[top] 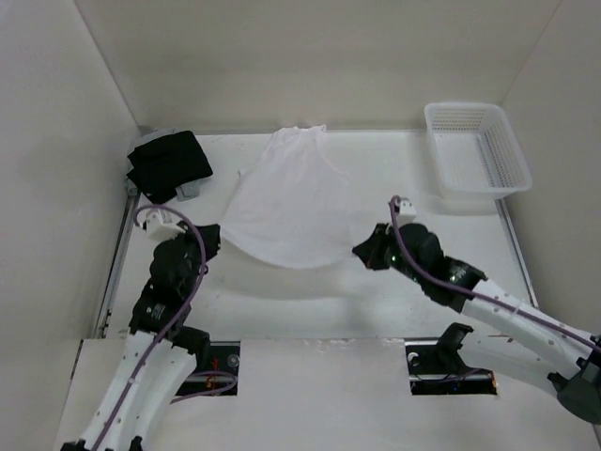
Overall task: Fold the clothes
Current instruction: Flatten the tank top out, then fold the tank top
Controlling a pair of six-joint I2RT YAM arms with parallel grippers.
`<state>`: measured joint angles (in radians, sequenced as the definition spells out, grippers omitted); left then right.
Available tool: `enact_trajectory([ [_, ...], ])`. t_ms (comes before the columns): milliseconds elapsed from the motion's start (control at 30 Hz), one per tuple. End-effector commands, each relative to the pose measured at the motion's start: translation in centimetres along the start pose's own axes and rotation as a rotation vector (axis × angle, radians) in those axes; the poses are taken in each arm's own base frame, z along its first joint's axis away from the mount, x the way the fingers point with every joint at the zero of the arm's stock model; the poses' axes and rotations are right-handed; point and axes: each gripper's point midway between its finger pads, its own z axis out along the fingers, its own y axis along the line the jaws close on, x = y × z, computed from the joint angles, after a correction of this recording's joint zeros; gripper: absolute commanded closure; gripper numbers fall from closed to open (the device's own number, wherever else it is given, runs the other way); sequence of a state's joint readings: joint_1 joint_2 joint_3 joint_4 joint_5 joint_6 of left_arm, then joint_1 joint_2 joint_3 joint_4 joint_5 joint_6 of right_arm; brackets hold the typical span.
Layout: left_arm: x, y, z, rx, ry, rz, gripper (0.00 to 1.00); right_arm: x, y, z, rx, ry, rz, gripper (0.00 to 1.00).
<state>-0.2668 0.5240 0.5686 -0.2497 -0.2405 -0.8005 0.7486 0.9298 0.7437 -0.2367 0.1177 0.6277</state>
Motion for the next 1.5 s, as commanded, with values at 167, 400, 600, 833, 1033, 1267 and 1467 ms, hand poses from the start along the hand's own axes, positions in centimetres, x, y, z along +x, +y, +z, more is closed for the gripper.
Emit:
enact_trajectory([
  [167, 7.1, 3.2, -5.2, -0.013, 0.197, -0.116, 1.00, 12.2, -1.3, -3.2, 0.001, 0.096, 0.184, 1.00],
  [400, 6.8, 4.6, -7.8, -0.049, 0.192, -0.199, 1.00, 15.1, 1.3, -7.0, -0.072, 0.191, 0.241, 1.00],
  [600, 4.1, 2.6, -2.0, -0.070, 0.012, -0.140, 0.99, 6.7, 0.1, -1.8, -0.011, 0.025, 0.149, 1.00],
  [833, 0.2, -2.1, 12.4, -0.113, -0.102, -0.101, 0.99, -7.5, -4.5, 9.7, 0.057, -0.138, 0.155, 1.00],
  [1033, -0.7, -3.8, 25.2, -0.148, -0.086, -0.092, 1.00, -16.0, -8.3, 19.4, 0.095, -0.156, 0.213, 1.00],
  [1267, -0.8, -3.0, 34.1, -0.169, -0.064, -0.060, 0.78, -20.8, -14.1, 26.9, 0.148, -0.188, 0.359, 0.77],
  [1467, -0.9, 0.4, 32.2, -0.199, -0.050, -0.090, 0.56, -18.6, -15.1, 26.0, 0.181, -0.150, 0.350, 0.57],
])
